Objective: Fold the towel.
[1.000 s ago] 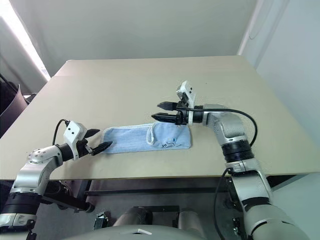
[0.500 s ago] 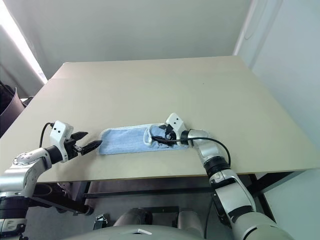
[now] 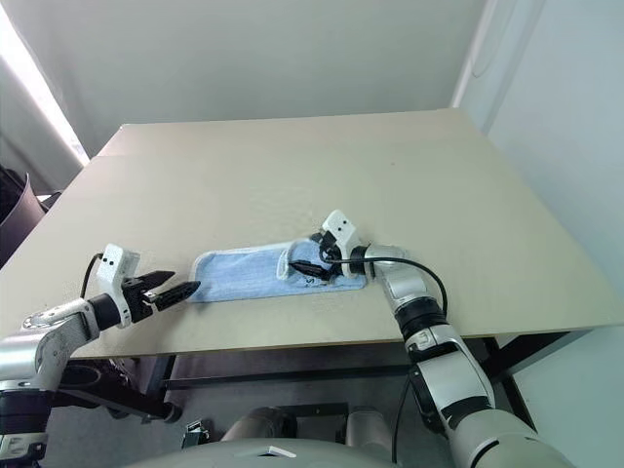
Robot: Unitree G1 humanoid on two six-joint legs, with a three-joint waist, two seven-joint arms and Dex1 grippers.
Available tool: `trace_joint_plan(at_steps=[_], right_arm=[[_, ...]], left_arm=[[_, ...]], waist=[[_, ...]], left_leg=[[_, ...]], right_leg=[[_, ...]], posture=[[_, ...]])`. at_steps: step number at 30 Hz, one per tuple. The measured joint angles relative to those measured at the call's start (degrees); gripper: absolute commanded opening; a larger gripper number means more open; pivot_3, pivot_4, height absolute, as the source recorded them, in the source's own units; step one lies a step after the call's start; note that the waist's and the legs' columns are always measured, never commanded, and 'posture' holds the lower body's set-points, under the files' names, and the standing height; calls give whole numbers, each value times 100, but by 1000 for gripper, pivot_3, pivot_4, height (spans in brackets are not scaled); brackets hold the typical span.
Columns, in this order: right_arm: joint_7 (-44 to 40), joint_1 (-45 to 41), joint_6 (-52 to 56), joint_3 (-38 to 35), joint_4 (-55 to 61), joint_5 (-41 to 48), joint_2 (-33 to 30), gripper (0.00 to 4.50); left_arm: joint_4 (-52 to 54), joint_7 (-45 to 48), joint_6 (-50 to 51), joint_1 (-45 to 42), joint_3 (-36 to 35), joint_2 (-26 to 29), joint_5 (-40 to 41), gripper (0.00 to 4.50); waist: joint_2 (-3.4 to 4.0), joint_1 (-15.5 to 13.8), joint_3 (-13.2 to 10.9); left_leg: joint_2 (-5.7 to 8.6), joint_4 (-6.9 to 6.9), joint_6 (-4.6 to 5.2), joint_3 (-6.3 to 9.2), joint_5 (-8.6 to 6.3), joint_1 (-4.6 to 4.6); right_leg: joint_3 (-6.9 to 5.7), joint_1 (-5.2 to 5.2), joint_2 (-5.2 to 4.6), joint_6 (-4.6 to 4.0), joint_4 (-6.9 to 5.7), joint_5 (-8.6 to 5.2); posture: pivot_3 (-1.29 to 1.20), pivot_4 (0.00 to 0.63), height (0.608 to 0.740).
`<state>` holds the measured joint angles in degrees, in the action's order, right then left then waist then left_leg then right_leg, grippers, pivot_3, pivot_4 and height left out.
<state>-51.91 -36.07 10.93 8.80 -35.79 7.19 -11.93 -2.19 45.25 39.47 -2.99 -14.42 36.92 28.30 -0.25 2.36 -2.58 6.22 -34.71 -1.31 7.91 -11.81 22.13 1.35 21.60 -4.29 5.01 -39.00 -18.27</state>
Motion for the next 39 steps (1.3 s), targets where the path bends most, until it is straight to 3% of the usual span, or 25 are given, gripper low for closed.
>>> trace_joint_plan(at_steps=[6,13,17,20,27,31,39], right_arm=[[315,31,388,-92,507,22,-27,4476],[414,84,1072,-130,2117,392,-41,4476],[575,63,1282,-163,2196,427,-101,4476],[688,28,1382,-251,2175,430,-163,4500],[921,-15,1354,-253,2077,350,-225,4500],[1068,-16,1347,-262,1972,310,-225,4500],[1297,-98,1260,-385,1671,305,-247,4500]], left_arm=[[-215,-272,902,-389,-3,-157,221,4500],[-213,-398,1397,-620,-44,-374,369,4500],[-165,-365,1404,-636,63,-374,358,4500],[-152,-347,1404,-717,227,-381,348,3938],[-176,-224,1366,-964,649,-324,104,3938],[-261,-170,1315,-1034,714,-326,-25,3084],[-392,116,1164,-1065,887,-365,-56,272]], waist=[[25,-57,-5],[43,-202,0],[59,-225,8],[60,-310,9],[68,-458,13],[67,-469,12],[63,-445,10]], left_leg=[[3,-2,0,3,0,4],[17,5,0,2,0,6],[24,11,7,3,-4,6],[27,31,10,2,-5,6],[28,58,11,4,-4,6],[29,57,11,2,-4,6],[26,66,21,2,2,23]], right_leg=[[-4,2,-3,1,1,1],[-5,-5,-18,8,23,-3],[-6,-21,-24,21,67,6],[-6,-22,-28,25,88,8],[-7,-16,-31,26,101,8],[-7,-17,-31,25,103,8],[-6,5,-27,27,107,9]], posture=[[0,0,740],[0,0,740],[0,0,740],[0,0,740],[0,0,740],[0,0,740],[0,0,740]])
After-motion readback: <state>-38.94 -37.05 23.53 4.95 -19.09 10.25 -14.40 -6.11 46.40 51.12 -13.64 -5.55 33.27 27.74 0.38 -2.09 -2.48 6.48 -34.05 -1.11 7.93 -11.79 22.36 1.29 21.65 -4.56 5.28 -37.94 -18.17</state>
